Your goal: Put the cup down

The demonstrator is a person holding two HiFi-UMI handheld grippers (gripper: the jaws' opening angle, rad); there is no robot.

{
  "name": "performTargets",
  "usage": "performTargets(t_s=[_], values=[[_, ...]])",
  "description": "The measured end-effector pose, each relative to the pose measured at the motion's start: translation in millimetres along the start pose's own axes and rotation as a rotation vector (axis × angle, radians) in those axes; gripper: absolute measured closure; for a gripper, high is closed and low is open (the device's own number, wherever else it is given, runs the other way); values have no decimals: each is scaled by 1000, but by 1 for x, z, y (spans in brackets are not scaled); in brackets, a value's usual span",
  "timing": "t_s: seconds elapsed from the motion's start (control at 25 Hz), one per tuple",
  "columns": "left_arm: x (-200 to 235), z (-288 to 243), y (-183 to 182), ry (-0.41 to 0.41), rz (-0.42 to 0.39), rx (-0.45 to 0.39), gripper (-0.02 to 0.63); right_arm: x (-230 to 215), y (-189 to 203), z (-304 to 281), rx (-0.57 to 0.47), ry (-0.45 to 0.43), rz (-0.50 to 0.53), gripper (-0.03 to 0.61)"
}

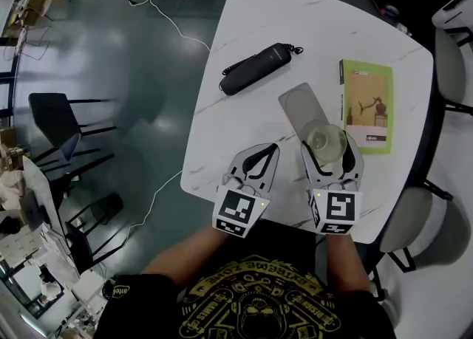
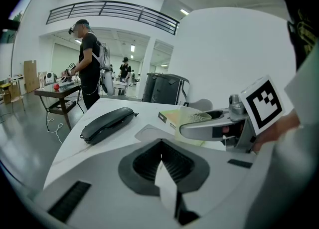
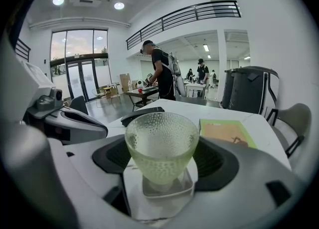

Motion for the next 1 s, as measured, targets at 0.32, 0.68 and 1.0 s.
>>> performTargets(t_s=[0.32,0.68,1.0], values=[[4,-9,4,-10,4,15,606,-2,8,-14,5,-14,27,198],[6,-11,7,-11,11,22,604,1,14,-19,3,-20,60,198],[6,-9,8,-7,17,21,606,4,19,-21,-8,-25,88,198]])
Point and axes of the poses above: the fingertips, and each gripper's own axes: z backward along the fingers, x to its left, y out of its underside, the point moved 1 cm from there along z, backward along the fingers, and after that the axes turned 5 degrees about -z, right-handed, at the moved point
